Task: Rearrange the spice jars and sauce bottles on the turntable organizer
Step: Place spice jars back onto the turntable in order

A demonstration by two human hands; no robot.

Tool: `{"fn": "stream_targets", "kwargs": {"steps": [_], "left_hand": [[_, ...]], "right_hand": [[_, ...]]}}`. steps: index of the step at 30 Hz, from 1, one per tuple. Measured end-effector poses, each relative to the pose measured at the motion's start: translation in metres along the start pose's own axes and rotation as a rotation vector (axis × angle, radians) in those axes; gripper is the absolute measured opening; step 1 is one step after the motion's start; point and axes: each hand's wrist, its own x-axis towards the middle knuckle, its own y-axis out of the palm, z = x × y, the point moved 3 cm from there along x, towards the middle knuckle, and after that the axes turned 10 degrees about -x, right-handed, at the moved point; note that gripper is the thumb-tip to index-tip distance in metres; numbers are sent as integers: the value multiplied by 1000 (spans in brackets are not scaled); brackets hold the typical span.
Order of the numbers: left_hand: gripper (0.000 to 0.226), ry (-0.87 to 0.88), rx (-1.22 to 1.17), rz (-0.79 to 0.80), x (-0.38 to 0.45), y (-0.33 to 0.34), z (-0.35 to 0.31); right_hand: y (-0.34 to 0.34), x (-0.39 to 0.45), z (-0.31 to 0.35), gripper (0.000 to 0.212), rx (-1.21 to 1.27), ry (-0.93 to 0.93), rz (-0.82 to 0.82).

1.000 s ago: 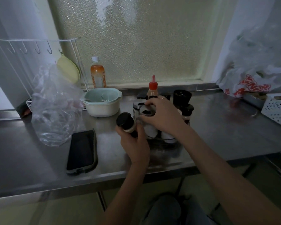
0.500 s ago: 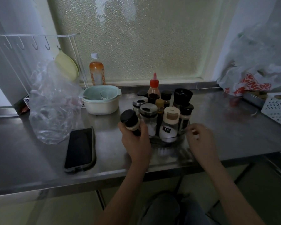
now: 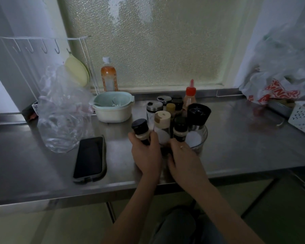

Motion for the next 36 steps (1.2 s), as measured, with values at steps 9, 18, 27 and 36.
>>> {"fn": "stream_targets", "kwargs": {"steps": [9, 18, 27, 36], "left_hand": [[29, -185, 148, 58, 4, 2, 4], [35, -191, 240, 86, 7, 2, 0], [33, -197, 259, 76, 8, 3, -2], [25, 36, -75, 90, 4, 3, -13]], "right_hand": [[-72, 82, 20, 44, -155, -81, -120], [-42, 143, 22, 47, -310, -154, 439], [-34, 153, 21, 47, -149, -158, 357], [-97, 116, -48, 20, 298, 59, -163]]}}
